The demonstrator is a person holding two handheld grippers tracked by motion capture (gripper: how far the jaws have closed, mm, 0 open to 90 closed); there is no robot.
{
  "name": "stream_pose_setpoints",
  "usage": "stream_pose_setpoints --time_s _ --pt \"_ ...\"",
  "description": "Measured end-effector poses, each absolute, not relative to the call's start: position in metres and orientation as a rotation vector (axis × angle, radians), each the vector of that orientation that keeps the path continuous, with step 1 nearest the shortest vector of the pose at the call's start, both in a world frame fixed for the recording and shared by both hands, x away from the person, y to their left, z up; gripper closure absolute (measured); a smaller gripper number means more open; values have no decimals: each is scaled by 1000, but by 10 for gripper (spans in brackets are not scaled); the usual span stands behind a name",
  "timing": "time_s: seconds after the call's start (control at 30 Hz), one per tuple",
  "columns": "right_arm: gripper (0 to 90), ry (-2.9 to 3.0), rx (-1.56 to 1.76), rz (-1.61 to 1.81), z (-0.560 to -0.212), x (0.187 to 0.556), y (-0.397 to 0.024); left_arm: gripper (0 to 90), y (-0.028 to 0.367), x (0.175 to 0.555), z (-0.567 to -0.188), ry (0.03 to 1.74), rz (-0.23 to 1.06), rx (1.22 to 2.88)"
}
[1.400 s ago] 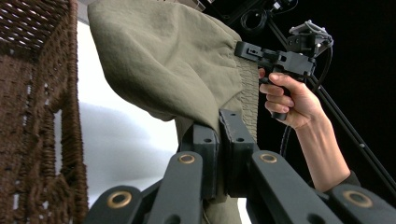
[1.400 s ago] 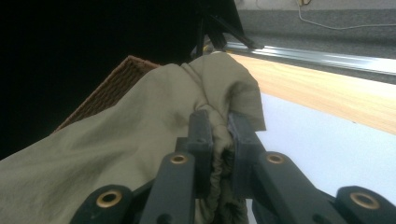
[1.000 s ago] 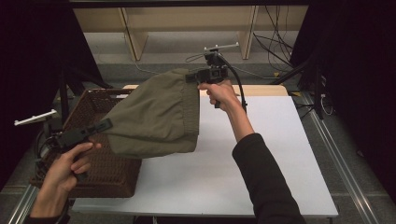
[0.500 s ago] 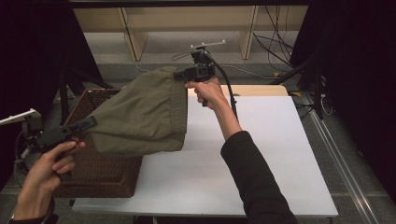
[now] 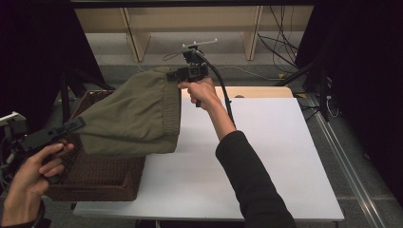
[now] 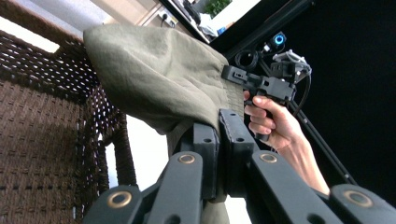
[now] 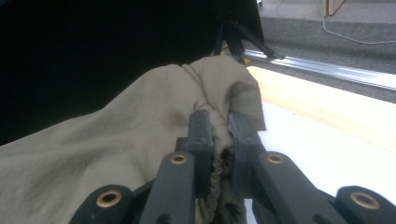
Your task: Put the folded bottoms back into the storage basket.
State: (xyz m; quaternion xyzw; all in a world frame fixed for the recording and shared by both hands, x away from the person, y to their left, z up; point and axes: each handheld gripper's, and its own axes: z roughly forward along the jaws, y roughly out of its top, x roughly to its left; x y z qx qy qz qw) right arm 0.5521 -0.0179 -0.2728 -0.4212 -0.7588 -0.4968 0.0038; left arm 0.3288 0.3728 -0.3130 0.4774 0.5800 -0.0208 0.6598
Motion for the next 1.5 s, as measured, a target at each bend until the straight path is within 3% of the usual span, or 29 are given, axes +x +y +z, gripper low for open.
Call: stream_pose_setpoints --time_s 1.5 --pt "821 -2388 -1285 -1548 -289 543 66 851 451 311 -325 1372 12 943"
